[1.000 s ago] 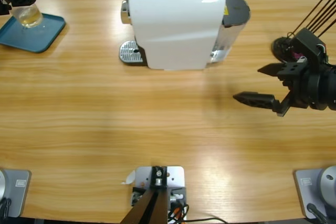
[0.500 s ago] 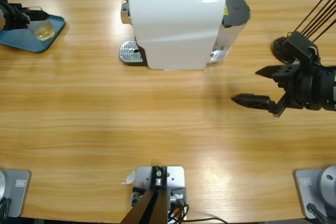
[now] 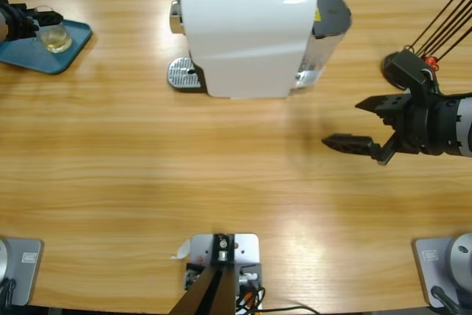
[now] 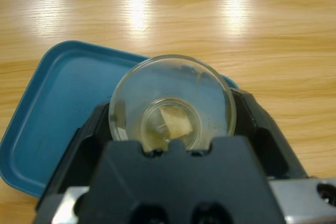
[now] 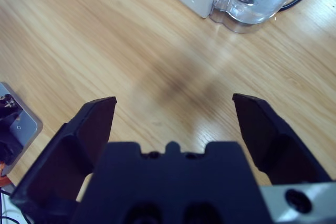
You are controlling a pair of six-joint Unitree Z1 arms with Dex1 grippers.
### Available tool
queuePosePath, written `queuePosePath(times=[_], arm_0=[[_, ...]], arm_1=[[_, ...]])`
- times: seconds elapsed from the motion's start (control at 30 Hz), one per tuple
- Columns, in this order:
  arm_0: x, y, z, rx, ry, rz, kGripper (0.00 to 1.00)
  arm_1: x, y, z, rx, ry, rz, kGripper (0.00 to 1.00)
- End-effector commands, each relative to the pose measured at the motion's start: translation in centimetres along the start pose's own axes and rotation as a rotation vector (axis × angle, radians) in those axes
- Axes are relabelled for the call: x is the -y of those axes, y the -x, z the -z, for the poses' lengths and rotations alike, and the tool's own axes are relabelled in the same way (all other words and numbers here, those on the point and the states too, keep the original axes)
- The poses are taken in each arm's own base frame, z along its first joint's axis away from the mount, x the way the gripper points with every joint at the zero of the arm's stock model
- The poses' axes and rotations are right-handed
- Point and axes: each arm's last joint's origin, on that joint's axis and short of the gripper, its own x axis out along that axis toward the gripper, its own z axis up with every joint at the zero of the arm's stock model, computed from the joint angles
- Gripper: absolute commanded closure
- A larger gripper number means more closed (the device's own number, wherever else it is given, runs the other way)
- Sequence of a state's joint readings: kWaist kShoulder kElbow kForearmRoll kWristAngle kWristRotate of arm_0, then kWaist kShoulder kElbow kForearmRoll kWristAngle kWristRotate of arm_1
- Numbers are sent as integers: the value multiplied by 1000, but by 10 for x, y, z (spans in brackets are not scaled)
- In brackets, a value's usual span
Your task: Pour coffee
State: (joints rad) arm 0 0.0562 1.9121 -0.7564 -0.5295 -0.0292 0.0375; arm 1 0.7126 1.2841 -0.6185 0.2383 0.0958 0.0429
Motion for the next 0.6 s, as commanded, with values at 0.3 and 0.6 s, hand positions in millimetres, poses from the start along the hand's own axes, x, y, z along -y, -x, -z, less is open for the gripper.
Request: queuePosePath(times=[0.3,0.6], arm_0=[[-9,9,17,-43,31,1,9],[2,142,-18,176,5,18,9]], arm_1=[[-1,2,2,-25,12,3,0],[-1,10,7,2,14,12,0]])
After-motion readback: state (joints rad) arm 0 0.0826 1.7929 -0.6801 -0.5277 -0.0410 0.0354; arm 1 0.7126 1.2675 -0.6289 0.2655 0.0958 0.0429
